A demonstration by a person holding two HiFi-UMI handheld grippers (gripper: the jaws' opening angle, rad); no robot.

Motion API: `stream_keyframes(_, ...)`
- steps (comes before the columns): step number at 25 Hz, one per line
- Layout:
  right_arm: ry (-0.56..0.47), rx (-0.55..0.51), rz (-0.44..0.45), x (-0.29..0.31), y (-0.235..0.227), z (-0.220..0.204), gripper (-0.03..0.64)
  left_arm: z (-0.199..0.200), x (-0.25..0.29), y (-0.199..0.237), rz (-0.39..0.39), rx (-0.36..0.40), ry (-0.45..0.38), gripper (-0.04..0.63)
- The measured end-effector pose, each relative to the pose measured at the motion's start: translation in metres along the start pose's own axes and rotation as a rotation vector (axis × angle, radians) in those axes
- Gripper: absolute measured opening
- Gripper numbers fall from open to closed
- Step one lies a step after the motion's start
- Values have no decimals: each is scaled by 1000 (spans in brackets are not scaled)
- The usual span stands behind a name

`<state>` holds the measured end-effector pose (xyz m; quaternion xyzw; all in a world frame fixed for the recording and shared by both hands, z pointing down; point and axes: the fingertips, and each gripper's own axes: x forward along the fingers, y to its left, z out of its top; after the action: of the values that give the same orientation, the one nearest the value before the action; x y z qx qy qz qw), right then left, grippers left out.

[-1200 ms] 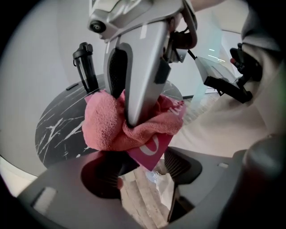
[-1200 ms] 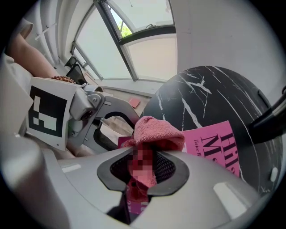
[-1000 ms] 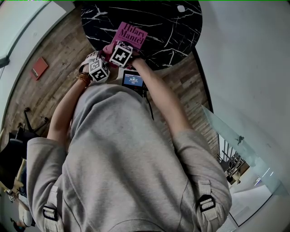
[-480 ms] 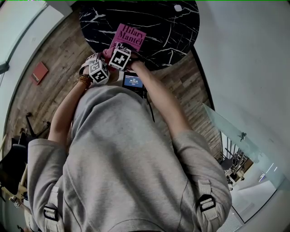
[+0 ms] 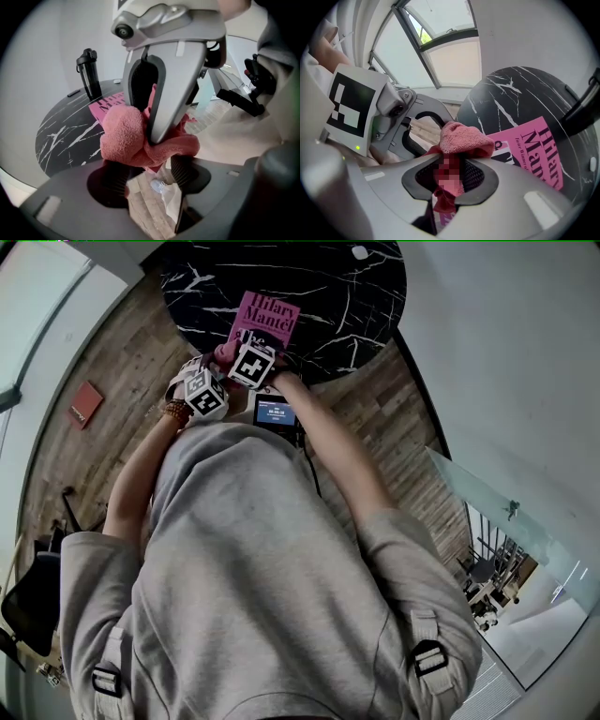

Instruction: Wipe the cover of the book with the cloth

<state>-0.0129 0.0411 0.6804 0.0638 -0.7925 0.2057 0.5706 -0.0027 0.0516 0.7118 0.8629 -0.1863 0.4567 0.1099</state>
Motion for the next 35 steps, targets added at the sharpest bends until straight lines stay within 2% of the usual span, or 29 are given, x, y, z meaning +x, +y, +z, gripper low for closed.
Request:
stream_keyframes(6, -1, 13, -40, 0, -2, 1, 95, -3, -3, 0, 8, 4, -7, 261)
stream_keyframes(13, 65, 22, -48, 3, -2, 1, 95, -2, -2, 1, 5, 0, -15, 252)
stream_keyframes(16, 43, 26, -48, 3, -2, 0, 95, -2, -3, 2, 1, 11, -18, 247)
stream_keyframes(21, -46, 131, -10, -6, -12, 2, 97, 2, -15, 6, -6, 8, -44, 247)
stream_keyframes(23, -121, 190, -14, -23, -18, 4, 98, 10, -28, 12, 5, -11, -89, 239)
stream_keyframes(27, -360, 321, -51, -71, -28, 8, 94, 33, -56, 25, 58, -64, -207, 204)
stream_keyframes(33, -628, 423, -240, -144, -36, -11, 92, 89, -99, 43, 165, -69, -428, 39)
stream_keyframes(35, -723, 467, -275, -165, -33, -14, 92, 104, -113, 46, 192, -68, -476, 21)
